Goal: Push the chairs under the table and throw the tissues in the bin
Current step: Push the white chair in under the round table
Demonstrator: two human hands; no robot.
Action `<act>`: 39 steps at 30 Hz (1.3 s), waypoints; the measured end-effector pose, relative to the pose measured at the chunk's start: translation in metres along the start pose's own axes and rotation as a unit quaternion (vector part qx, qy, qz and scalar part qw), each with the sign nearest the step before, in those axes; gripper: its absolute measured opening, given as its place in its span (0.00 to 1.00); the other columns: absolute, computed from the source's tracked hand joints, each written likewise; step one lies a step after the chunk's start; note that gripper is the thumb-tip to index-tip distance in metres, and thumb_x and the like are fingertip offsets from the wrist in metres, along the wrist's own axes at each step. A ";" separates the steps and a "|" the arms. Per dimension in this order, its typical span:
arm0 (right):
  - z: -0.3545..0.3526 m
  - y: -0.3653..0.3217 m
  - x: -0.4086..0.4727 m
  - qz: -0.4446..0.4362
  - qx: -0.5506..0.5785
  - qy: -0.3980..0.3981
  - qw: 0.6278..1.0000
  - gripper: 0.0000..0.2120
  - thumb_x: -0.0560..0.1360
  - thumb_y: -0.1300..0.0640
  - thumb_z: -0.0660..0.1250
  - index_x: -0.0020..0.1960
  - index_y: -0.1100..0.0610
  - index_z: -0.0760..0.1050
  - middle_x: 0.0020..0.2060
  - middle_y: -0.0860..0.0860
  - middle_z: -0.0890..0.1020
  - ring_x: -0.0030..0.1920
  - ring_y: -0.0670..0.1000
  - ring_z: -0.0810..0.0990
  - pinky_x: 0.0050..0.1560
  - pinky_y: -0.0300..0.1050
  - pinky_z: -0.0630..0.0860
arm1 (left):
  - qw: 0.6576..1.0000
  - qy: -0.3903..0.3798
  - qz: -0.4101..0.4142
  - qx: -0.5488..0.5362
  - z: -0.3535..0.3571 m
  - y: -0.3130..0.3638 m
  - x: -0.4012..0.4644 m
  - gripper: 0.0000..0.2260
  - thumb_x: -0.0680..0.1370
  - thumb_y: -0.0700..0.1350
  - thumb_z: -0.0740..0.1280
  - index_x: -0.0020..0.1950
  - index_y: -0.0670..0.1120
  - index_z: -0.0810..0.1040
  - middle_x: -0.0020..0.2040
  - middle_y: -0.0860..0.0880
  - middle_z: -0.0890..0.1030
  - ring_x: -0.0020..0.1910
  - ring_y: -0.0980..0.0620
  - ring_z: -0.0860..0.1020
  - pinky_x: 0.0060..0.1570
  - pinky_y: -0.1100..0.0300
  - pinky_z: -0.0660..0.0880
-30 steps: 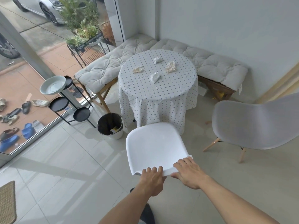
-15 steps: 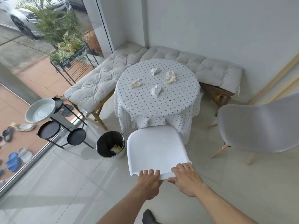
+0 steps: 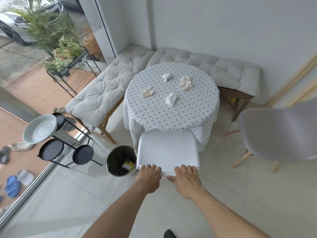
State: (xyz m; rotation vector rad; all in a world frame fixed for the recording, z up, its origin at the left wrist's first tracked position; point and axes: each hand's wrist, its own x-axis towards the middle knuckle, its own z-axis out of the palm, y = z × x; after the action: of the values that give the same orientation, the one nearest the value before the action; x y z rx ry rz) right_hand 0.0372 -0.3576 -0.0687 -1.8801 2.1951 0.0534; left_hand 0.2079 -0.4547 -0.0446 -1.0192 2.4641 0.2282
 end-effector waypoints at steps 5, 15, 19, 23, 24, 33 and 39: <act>-0.001 -0.019 0.031 0.022 -0.004 0.013 1.000 0.42 0.75 0.29 0.31 0.58 0.54 0.74 0.53 0.56 0.78 0.54 0.61 0.75 0.62 0.59 0.67 | 1.000 0.013 -0.020 0.007 -0.010 -0.027 0.014 0.12 0.82 0.44 0.62 0.65 0.45 0.71 0.62 0.43 0.76 0.62 0.40 0.74 0.64 0.47 0.68; -0.016 -0.019 0.075 0.069 -0.004 -0.084 0.994 0.32 0.81 0.31 0.43 0.65 0.53 0.70 0.61 0.56 0.76 0.63 0.61 0.71 0.71 0.60 0.60 | 0.997 0.066 -0.015 -0.049 -0.016 -0.039 0.021 0.21 0.81 0.44 0.63 0.72 0.44 0.65 0.73 0.42 0.68 0.77 0.39 0.60 0.73 0.43 0.63; -0.025 -0.020 0.072 0.084 0.014 -0.112 0.990 0.32 0.82 0.30 0.44 0.68 0.52 0.70 0.65 0.56 0.76 0.68 0.60 0.69 0.72 0.62 0.58 | 0.996 0.072 -0.011 -0.055 -0.024 -0.041 0.012 0.19 0.82 0.47 0.61 0.72 0.44 0.65 0.72 0.43 0.69 0.74 0.40 0.64 0.70 0.44 0.65; -0.039 -0.009 0.055 0.048 0.037 -0.107 0.992 0.29 0.83 0.34 0.48 0.72 0.53 0.67 0.71 0.54 0.72 0.73 0.59 0.63 0.72 0.61 0.59 | 0.996 0.059 -0.021 -0.056 -0.029 -0.041 0.003 0.23 0.85 0.52 0.57 0.77 0.44 0.60 0.80 0.42 0.61 0.79 0.40 0.57 0.74 0.41 0.60; -0.043 -0.003 0.049 0.043 0.042 -0.106 0.993 0.29 0.83 0.35 0.48 0.74 0.53 0.65 0.74 0.54 0.68 0.76 0.59 0.59 0.74 0.61 0.56 | 0.996 0.058 -0.025 -0.055 -0.032 -0.039 0.003 0.24 0.85 0.53 0.56 0.78 0.44 0.58 0.81 0.41 0.58 0.80 0.40 0.54 0.75 0.40 0.58; -0.108 0.076 -0.003 0.082 0.050 -0.072 0.993 0.33 0.84 0.34 0.46 0.81 0.53 0.54 0.83 0.56 0.52 0.81 0.59 0.45 0.79 0.64 0.45 | 0.994 0.080 -0.023 -0.068 -0.087 0.019 0.012 0.28 0.86 0.57 0.52 0.81 0.46 0.51 0.84 0.42 0.47 0.82 0.40 0.45 0.77 0.38 0.52; -0.142 0.134 -0.053 0.129 0.059 -0.038 0.989 0.33 0.84 0.36 0.47 0.83 0.52 0.51 0.84 0.55 0.46 0.82 0.58 0.40 0.79 0.63 0.42 | 0.995 0.090 0.022 -0.046 -0.124 0.092 0.022 0.31 0.85 0.60 0.50 0.82 0.46 0.47 0.84 0.43 0.45 0.82 0.40 0.43 0.77 0.37 0.50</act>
State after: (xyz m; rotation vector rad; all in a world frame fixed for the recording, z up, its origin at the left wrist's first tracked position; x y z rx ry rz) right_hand -0.1098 -0.3108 0.0623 -1.5003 2.3202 0.0395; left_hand 0.0858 -0.4428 0.0521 -1.0668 2.6624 0.2781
